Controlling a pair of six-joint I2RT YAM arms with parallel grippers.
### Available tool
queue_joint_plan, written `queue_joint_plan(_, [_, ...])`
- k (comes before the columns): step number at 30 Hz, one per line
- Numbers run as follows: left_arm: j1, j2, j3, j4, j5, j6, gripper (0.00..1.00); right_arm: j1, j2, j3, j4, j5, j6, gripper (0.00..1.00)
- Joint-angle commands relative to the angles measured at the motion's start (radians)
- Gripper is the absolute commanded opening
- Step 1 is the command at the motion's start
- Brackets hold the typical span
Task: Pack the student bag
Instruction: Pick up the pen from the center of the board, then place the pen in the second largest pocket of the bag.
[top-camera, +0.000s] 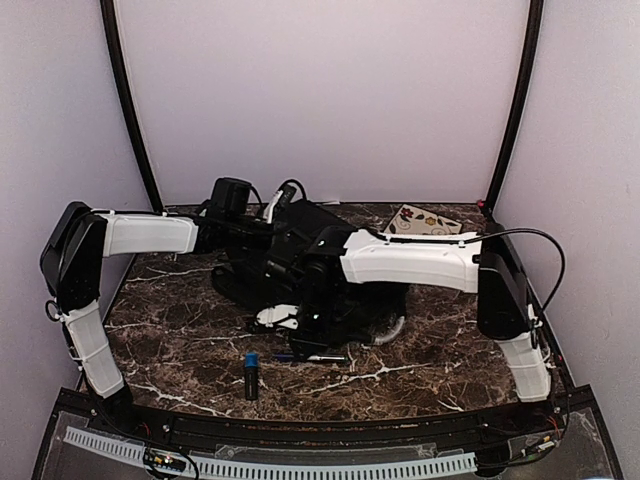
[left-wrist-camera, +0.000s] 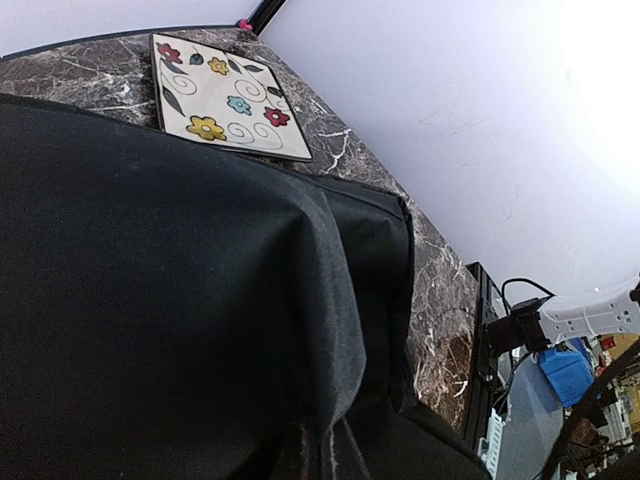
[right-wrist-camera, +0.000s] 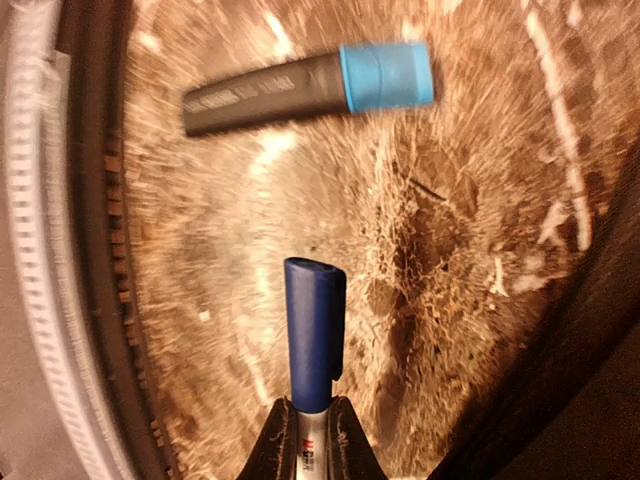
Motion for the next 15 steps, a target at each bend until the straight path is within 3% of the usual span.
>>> queue_joint_plan(1, [-0.006,-0.038,0.013,0.016,0.074,0.012,0.0,-0.091,-0.209,0.029,-0.048,-0.143,-0.064,0.07])
queue_joint_plan(8, [-0.007,-0.033,0.011,0.025,0.082,0.003,0.0,-0.187,-0.353,-0.064,-0.056,-0.478,-0.146,0.09])
queue_joint_plan(15, [-0.006,-0.024,0.01,0.021,0.078,0.006,0.0,-0.198,-0.304,-0.091,-0.051,-0.428,-0.161,0.1])
